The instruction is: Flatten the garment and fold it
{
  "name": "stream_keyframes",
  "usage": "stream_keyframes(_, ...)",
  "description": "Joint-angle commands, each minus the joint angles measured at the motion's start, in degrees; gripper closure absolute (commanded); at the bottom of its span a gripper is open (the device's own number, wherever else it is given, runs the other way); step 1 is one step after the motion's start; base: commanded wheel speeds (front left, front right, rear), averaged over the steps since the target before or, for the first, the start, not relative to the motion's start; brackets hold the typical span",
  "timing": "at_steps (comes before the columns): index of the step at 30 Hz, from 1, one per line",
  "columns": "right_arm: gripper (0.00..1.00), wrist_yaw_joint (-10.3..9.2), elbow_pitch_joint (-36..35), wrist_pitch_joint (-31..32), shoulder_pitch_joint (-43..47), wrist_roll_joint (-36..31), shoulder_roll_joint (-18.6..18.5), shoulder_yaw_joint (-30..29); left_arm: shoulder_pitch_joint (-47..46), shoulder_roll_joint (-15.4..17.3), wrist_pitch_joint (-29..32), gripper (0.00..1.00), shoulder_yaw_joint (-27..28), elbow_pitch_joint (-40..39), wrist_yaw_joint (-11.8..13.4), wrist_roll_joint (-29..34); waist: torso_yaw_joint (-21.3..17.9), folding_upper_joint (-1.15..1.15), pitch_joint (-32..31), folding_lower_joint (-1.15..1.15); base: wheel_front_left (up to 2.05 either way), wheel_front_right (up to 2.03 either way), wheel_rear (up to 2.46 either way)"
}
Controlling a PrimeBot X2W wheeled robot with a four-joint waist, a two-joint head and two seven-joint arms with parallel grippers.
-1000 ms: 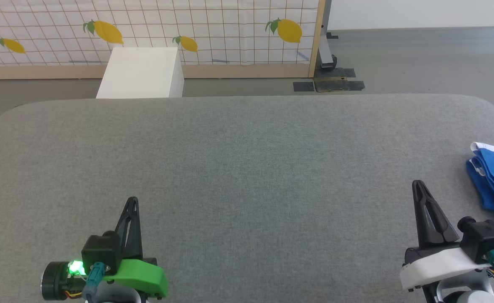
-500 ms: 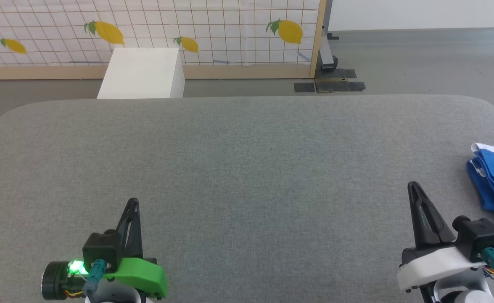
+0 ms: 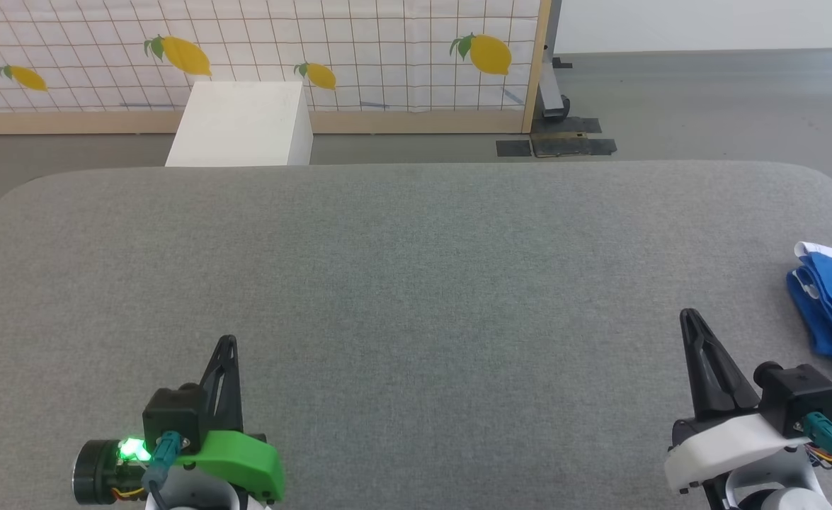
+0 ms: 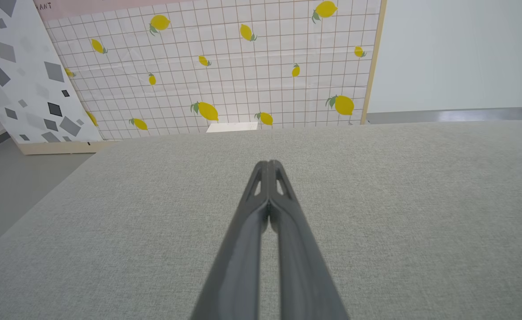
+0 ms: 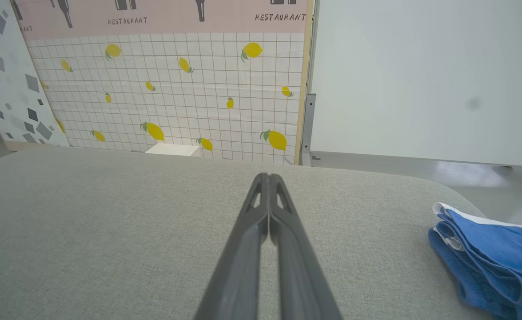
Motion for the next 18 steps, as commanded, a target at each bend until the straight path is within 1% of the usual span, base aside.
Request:
stream_keyframes(1, 1.00, -0.06, 0.2, 0.4, -1.1, -0.7, 0.1, 0.2, -1.0, -0.1, 0.2, 1.00, 0.4, -0.3, -0.2, 0.5, 0.0, 0.00, 0.0, 0.00, 0.00, 0.00, 0.00)
stream_keyframes(18, 1.00, -0.07, 0.4, 2.0, -1.5, -1.4, 0.1, 0.8, -1.2, -0.5, 2.2, 1.00, 0.9, -0.5, -0.6, 0.9, 0.2, 0.00, -0.1, 0.00, 0.00, 0.00, 0.00)
